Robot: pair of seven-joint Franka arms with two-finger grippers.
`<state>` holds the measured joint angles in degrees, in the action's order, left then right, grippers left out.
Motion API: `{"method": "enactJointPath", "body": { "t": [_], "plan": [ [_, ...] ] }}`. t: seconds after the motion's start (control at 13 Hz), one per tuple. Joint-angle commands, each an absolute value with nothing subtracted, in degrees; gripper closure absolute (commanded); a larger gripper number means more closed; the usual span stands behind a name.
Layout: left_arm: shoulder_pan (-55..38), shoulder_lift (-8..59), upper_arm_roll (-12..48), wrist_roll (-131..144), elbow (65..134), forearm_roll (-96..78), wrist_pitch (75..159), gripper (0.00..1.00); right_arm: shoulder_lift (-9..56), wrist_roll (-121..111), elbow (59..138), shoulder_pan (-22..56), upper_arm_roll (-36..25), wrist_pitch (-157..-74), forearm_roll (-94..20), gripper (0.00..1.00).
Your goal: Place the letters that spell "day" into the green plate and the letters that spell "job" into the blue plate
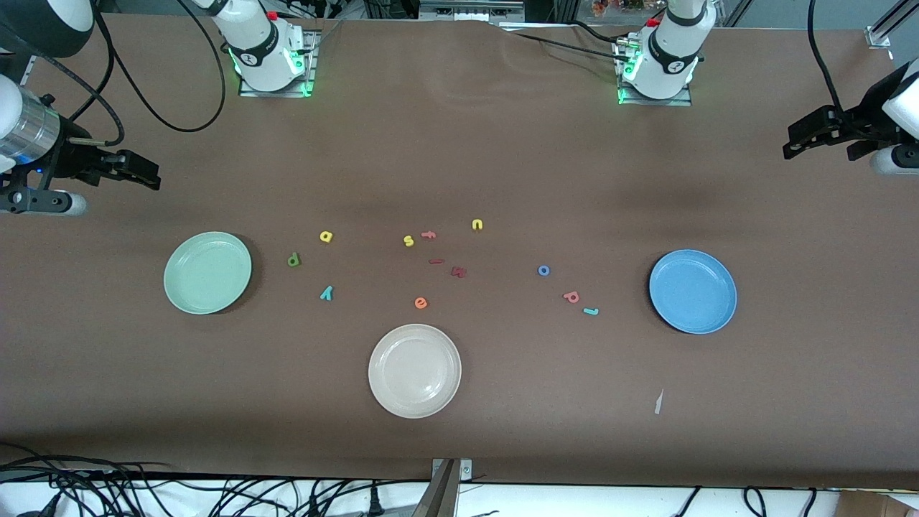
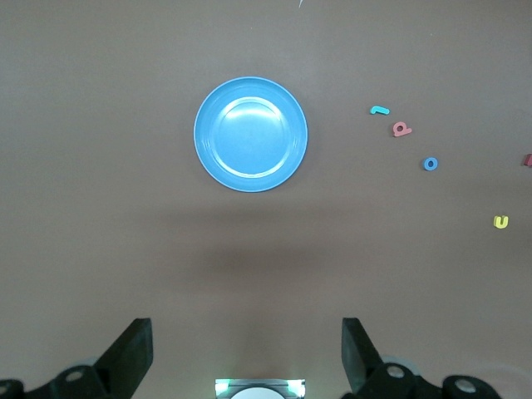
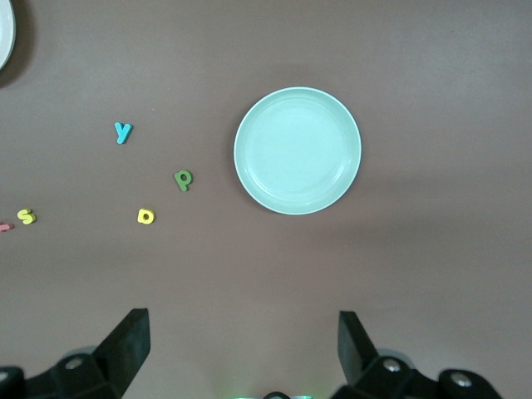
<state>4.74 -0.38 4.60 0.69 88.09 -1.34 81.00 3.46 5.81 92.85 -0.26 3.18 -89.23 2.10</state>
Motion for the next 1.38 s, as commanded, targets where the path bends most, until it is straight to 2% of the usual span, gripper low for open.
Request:
{"method": "enactJointPath", "body": {
  "t": [0.0,0.46,0.62,1.0,1.15,1.31],
  "plan": [
    [5.4,0.3,4.7,0.1,86.4,-2.8,79.7,0.00,3.3,5.5,92.5,-0.4,3.3,-88.5,1.3,0.00],
    [5.4,0.3,4.7,0.1,86.4,-2.8,79.7,0.00,6.3,5.4,92.4,0.9,3.9,-93.7,1.0,0.00],
    [5.4,0.3,4.7,0.1,86.4,-2.8,79.7,0.00,11.9,4.4,92.2,2.0,3.9,-93.6,1.1,0.00],
    [5.4,0.3,4.7,0.1,86.4,-2.8,79.7,0.00,16.2,5.4,92.6,4.3,4.1,-94.2,0.3,0.00],
    [5.4,0.3,4.7,0.1,86.4,-2.8,79.7,0.00,19.0,4.7,93.0,4.4,4.5,-97.8,0.2,0.00],
    [5.4,0.3,4.7,0.1,86.4,-2.8,79.7,0.00,20.1,4.7,96.6,4.7,6.6,-105.3,0.2,0.00]
  ]
}}
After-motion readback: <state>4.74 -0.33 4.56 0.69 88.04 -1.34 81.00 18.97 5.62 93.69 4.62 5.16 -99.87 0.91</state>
